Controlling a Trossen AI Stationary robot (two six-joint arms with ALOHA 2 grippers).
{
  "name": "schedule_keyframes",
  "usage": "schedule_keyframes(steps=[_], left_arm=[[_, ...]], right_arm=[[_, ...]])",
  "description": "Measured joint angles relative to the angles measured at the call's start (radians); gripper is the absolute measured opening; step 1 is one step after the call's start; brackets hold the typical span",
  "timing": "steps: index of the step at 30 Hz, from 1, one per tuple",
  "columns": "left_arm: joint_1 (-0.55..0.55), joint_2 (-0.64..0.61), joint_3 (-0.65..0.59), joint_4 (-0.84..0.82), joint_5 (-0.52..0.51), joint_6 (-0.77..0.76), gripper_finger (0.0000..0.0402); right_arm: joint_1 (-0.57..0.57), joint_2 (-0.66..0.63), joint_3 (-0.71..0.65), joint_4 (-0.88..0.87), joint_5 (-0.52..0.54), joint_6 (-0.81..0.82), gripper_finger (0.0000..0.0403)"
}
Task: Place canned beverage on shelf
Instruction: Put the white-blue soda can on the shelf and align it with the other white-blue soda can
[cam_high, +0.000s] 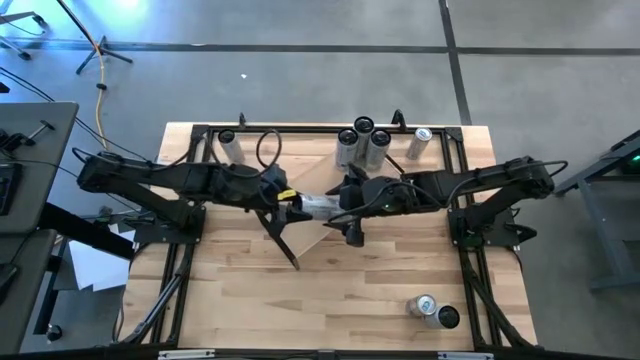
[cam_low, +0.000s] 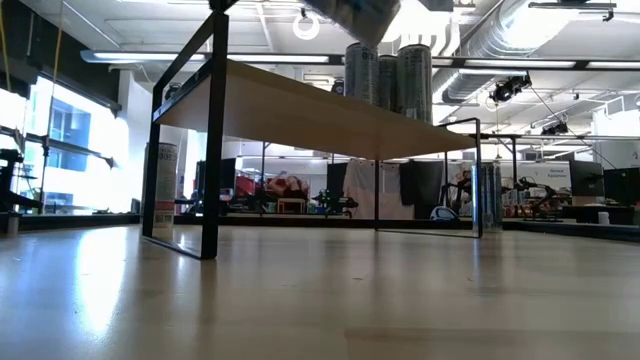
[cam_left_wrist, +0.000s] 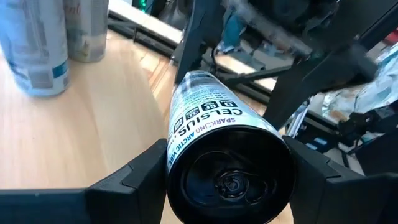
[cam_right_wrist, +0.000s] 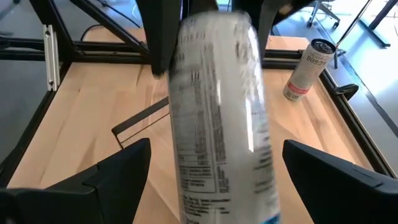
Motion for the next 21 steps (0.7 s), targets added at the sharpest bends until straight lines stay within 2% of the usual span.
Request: schedule_keyframes(steps=[21], left_arm=[[0.000,0.020,0.000,0.017,0.000,0.009,0.0216]], right_arm=[[0.000,0.044,0.000,-0.017,0.041,0.026,0.0351]])
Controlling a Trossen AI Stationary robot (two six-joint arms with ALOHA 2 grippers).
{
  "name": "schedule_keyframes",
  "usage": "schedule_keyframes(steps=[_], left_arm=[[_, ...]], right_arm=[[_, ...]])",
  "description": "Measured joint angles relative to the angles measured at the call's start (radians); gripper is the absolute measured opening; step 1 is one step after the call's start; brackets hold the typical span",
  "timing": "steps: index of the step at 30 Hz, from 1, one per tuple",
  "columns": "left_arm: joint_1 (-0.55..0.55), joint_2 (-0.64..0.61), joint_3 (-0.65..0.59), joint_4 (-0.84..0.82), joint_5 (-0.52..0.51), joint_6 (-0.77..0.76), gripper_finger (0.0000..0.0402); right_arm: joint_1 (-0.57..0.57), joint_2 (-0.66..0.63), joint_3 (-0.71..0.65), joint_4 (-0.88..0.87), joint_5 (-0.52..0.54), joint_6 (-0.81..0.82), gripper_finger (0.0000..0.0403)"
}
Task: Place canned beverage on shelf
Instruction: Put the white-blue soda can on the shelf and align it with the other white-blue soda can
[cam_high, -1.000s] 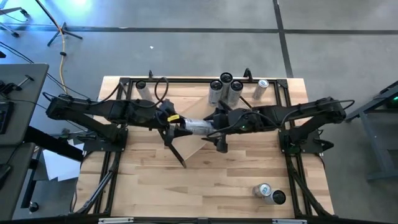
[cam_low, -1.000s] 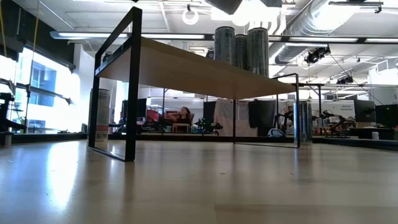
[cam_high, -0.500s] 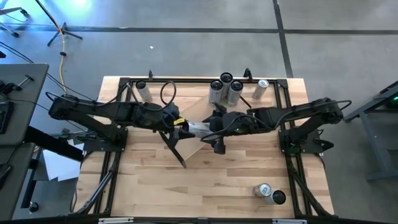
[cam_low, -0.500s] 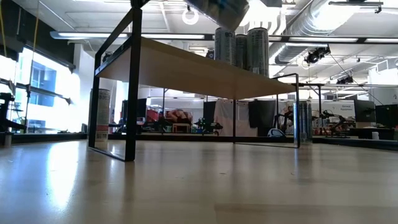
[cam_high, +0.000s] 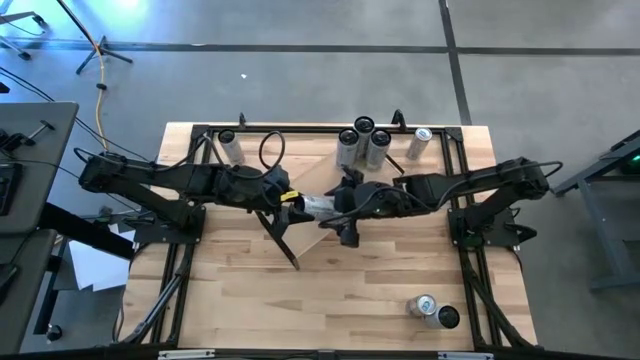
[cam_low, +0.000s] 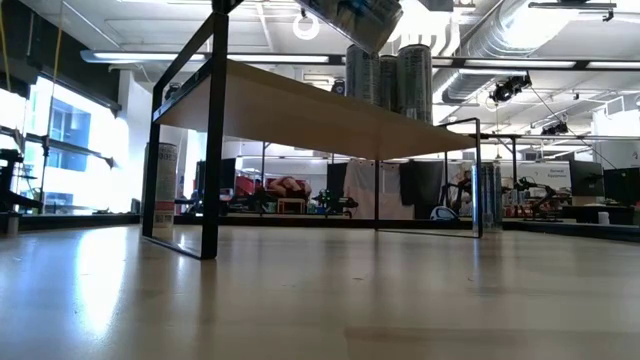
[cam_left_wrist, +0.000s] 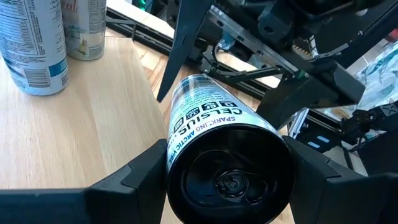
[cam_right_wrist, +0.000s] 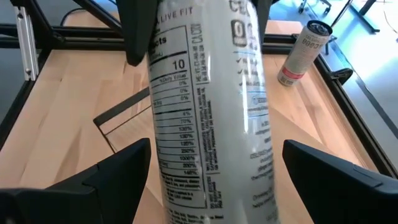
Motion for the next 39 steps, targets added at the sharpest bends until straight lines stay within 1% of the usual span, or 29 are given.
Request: schedule_keyframes(steps=[7,39], left_arm=[[0.000,0.000,0.000,-0.002,0.000,0.008,0.0216],[0.000,-0.001,0.000,-0.003,0.000,0.009,0.0216]], right_arm=[[0.000,0.020,0.000,0.009,0.010,-0.001,0.0351],[0.000,0.020,0.000,0.008,0.013,0.029,0.0350]])
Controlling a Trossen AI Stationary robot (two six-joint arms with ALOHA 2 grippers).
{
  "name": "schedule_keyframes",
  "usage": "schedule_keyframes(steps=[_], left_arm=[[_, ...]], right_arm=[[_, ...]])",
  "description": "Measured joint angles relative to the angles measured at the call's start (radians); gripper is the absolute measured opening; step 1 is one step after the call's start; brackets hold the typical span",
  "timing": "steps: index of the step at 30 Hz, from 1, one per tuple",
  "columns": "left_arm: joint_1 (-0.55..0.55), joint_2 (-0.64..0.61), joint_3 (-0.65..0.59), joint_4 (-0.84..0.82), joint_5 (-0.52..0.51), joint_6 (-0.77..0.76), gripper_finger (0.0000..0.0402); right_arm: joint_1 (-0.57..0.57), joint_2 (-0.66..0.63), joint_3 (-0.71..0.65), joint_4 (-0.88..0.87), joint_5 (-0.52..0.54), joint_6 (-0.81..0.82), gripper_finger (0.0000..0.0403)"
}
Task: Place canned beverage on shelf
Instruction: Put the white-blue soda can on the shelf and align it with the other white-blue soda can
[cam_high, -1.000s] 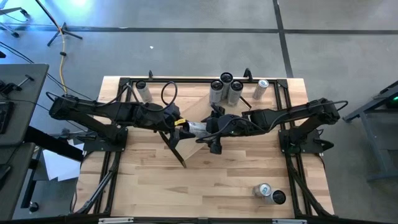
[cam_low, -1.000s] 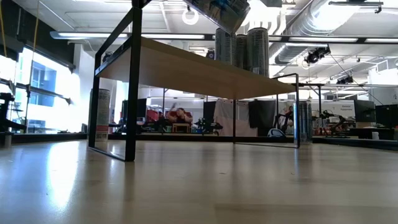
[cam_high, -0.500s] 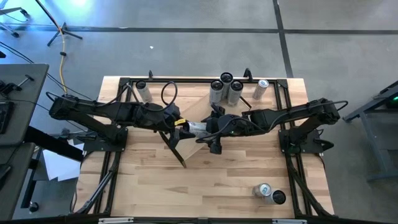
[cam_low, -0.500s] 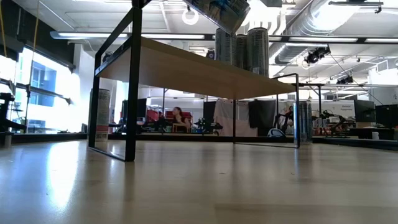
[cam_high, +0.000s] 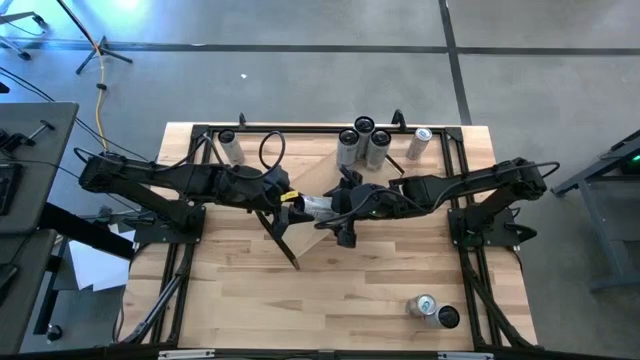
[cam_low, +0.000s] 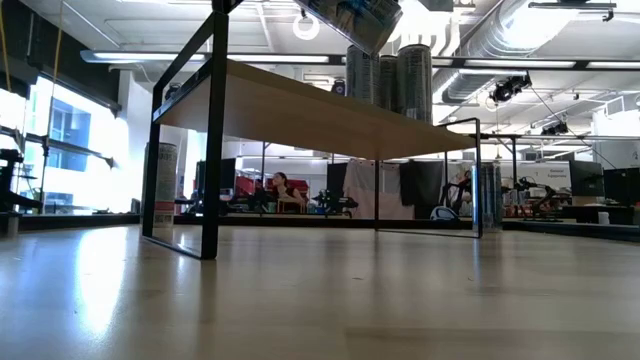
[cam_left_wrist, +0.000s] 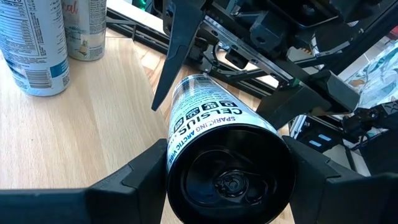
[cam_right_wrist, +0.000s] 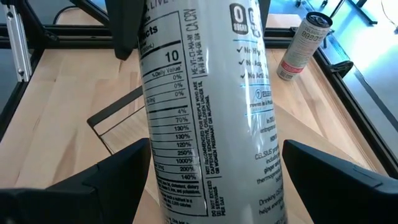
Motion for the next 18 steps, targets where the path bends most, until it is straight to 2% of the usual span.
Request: schedule_keyframes(steps=[11,18], left_arm=[[0.000,0.000,0.000,0.000,-0.001,0.000,0.0216],[0.000,0.000,0.000,0.000,-0.003,0.000,0.0216]], right_arm=[[0.000,0.003,0.000,0.001,0.041,0.016,0.0346],[0.000,0.003,0.000,0.001,0.036,0.017,0.0306]])
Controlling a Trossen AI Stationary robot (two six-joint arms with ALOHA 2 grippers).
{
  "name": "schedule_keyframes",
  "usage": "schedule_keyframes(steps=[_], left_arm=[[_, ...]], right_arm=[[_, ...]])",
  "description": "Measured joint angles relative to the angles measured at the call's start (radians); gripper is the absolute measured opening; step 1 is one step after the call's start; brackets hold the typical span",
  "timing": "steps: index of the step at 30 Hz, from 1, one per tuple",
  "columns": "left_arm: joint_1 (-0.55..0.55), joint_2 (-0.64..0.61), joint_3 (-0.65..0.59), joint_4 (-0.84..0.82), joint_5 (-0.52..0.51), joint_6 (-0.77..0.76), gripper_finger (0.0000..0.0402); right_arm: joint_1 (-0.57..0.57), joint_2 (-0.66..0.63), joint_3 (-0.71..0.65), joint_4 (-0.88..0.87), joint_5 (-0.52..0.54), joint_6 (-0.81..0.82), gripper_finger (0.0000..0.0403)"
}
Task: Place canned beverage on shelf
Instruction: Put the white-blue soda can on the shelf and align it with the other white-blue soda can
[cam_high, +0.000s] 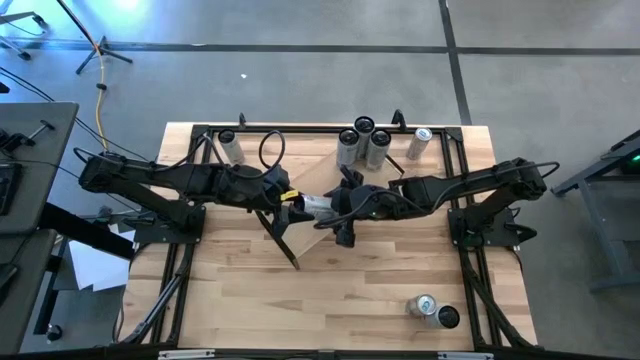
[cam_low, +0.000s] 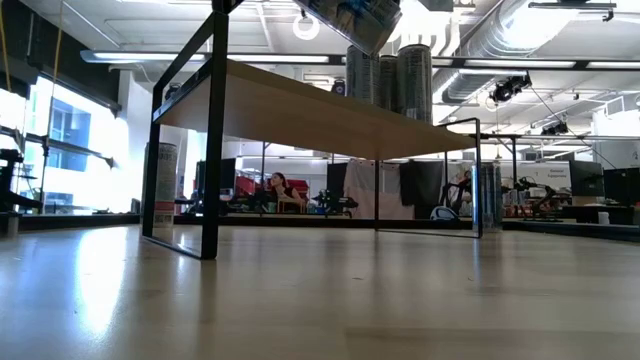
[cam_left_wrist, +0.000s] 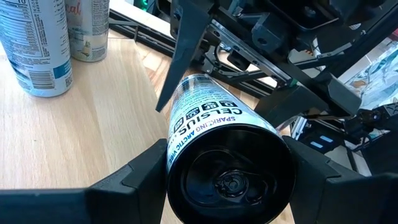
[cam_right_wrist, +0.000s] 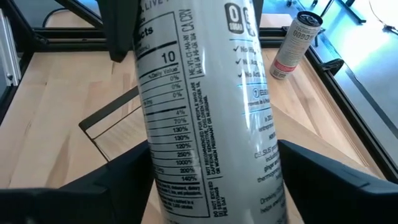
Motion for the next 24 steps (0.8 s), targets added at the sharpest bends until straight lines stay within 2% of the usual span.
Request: schedule_keyframes(steps=[7,12,24], left_arm=[[0.000,0.000,0.000,-0.003,0.003,0.000,0.0216],[0.000,0.000,0.000,-0.004,0.007,-0.001,0.0221],[0.006,0.000,0.000,-0.004,0.011,0.013,0.0261]], right_arm=[[0.000,0.000,0.000,0.000,-0.003,-0.003,0.0263],[0.000,0.001,0.000,0.000,-0.003,-0.002,0.0262],[0.000,0.001,0.000,0.000,0.004,0.000,0.0262]])
